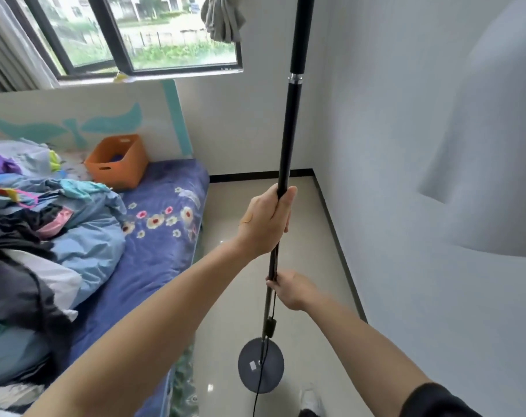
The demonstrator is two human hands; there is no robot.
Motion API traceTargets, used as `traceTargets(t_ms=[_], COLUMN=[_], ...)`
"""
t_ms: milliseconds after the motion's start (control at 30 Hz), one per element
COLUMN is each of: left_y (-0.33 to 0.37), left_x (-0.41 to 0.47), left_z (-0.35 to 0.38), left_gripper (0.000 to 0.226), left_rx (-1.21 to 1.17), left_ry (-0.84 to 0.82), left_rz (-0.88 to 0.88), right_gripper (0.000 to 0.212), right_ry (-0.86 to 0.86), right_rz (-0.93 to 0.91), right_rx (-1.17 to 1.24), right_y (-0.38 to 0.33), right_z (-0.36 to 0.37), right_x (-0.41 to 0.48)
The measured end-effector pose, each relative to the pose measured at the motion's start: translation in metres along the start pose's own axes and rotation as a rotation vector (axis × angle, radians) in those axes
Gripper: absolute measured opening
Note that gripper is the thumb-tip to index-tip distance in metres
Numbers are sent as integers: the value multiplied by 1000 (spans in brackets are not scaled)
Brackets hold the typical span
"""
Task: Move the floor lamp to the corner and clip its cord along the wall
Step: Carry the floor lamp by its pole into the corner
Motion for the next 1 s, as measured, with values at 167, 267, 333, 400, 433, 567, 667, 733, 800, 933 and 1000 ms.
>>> traceTargets(t_ms=[167,267,333,400,433,567,667,733,800,933,1000], left_y=[-42,-60,-73,-90,-100,-149,-189,-214,-232,-258,-275], left_x=[108,167,204,242,261,337,394,432,470,545,583], left_z=[0,-16,-28,-41,-46,-66,-80,-87,-92,-96,-93], left_gripper=[45,44,45,45,45,42,43,44,42,40,41], left_rx=[53,93,118,125,113,58,25,10,-6,-2,12], left_ry=[34,95,118,138,147,177,163,126,99,58,33], left_rz=[-26,5,13,17,17,22,18,-6,-16,-6,-2], right_gripper=[31,28,26,27,27,25,25,25,26,28,28], right_ry=[-46,-32,-23,-14,-9,17,13,0,15,47,52], right_rz=[-61,-115,-132,-151,-158,-150,-110,-81,-62,-27,-19], right_rx=[-16,-27,-38,-67,-75,-74,-51,-48,-34,3,26], right_y=[22,22,22,21,20,24,28,31,34,48,60], right_z=[-57,-92,-114,-138,-149,-188,-213,-231,-253,-295,-314], right_x=[95,146,181,220,240,324,386,426,464,531,568])
Point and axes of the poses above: each hand's wrist, its own x-axis towards the middle knuckle, its own z-axis out of the palm, y = z × x, the point moved 5 cm from there along x, towards the middle knuckle, and after that the axes turned 13 degrees about -x, right-handed, at the moved point
